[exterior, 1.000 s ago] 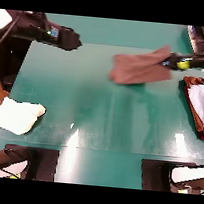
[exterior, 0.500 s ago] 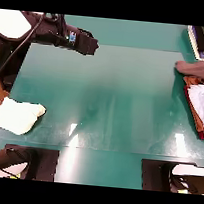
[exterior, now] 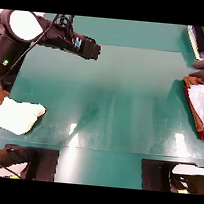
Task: Fold the shirts.
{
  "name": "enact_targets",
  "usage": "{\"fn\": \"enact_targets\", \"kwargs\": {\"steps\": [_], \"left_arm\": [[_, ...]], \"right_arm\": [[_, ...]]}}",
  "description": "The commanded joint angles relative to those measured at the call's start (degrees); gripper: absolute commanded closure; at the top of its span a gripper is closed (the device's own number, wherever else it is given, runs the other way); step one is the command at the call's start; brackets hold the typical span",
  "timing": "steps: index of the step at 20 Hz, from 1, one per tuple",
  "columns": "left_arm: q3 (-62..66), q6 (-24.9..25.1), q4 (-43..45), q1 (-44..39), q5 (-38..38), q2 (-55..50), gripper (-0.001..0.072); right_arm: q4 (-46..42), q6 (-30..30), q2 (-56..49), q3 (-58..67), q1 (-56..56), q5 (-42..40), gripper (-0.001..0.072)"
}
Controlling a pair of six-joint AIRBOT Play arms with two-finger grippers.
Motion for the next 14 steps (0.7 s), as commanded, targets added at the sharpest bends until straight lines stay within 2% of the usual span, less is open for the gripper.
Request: {"fn": "enact_targets", "kwargs": {"steps": [1, 4, 9, 11, 12, 13, 14], "left_arm": [[0.0, 0.1, 0.0, 0.0, -1.7, -0.1, 0.0675], [0.0, 0.1, 0.0, 0.0, -3.4, -0.1, 0.0676], [0.0, 0.1, 0.1, 0.0, -4.5, -0.1, 0.0675], [0.0, 0.1, 0.1, 0.0, -4.6, -0.1, 0.0675], [0.0, 0.1, 0.1, 0.0, -4.7, -0.1, 0.0676], [0.0, 0.1, 0.1, 0.0, -4.9, -0.1, 0.0675], [0.0, 0.1, 0.0, 0.0, -5.2, -0.1, 0.0675]], "right_arm": [[-8.2, 2.1, 0.9, 2.6, -0.2, 10.7, 0.0695], [-16.1, 3.0, 4.3, -2.0, -0.9, 13.2, 0.0695], [-23.2, 3.5, 12.0, -18.9, -6.8, 15.5, 0.0694], [-23.4, 3.5, 15.2, -25.4, -10.5, 15.8, 0.0688], [-23.4, 3.5, 16.7, -28.4, -12.6, 15.8, 0.0561], [-23.4, 3.5, 17.9, -30.8, -14.5, 15.8, 0.0287], [-23.2, 3.5, 19.1, -33.2, -16.6, 15.6, 0.0119]]}}
